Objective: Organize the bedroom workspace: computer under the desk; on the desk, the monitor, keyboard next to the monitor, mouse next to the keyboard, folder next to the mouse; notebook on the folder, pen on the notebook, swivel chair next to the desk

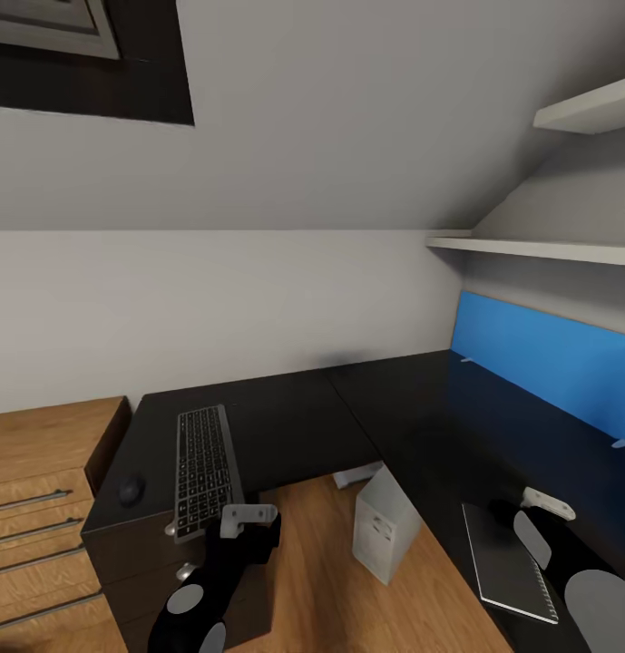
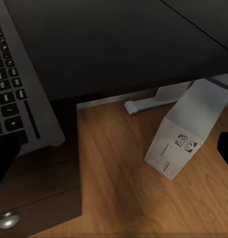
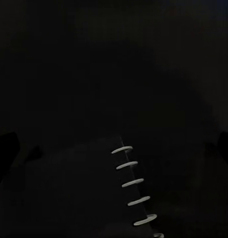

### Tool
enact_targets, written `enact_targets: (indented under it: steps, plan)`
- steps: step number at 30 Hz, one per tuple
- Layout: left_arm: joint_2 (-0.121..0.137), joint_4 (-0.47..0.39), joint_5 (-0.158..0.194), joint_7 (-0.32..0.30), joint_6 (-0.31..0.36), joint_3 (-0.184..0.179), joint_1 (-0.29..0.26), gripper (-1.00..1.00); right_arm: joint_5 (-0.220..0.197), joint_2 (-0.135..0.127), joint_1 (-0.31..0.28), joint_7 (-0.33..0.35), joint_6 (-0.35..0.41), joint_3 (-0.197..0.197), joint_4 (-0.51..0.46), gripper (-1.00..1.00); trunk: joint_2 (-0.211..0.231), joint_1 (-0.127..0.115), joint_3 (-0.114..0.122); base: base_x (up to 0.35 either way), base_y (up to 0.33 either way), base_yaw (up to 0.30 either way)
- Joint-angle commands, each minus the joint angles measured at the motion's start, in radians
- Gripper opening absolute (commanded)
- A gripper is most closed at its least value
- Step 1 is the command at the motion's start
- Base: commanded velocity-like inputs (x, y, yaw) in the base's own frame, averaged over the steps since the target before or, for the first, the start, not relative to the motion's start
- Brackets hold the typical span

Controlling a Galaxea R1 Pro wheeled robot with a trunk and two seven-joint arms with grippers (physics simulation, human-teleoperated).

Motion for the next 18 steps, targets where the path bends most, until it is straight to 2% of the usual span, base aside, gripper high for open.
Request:
enact_targets:
  steps: [1, 8, 18]
  plan:
    - [0.000, -0.001, 0.011, 0.010, 0.003, -0.001, -0.001, 1.00, -0.013, 0.000, 0.000, -0.006, 0.004, 0.001, -0.001, 1.00, -0.001, 0.000, -0.001, -0.017, 0.000, 0.000]
    - [0.000, -0.001, 0.011, 0.010, 0.003, -0.003, -0.001, 1.00, -0.013, -0.001, 0.000, -0.006, 0.004, 0.001, -0.001, 1.00, -0.001, 0.000, -0.001, -0.057, 0.026, 0.000]
    - [0.000, -0.001, 0.012, 0.009, 0.003, -0.003, -0.001, 1.00, -0.013, -0.001, 0.000, -0.006, 0.004, 0.001, -0.001, 1.00, -0.001, 0.000, -0.001, -0.186, 0.167, 0.000]
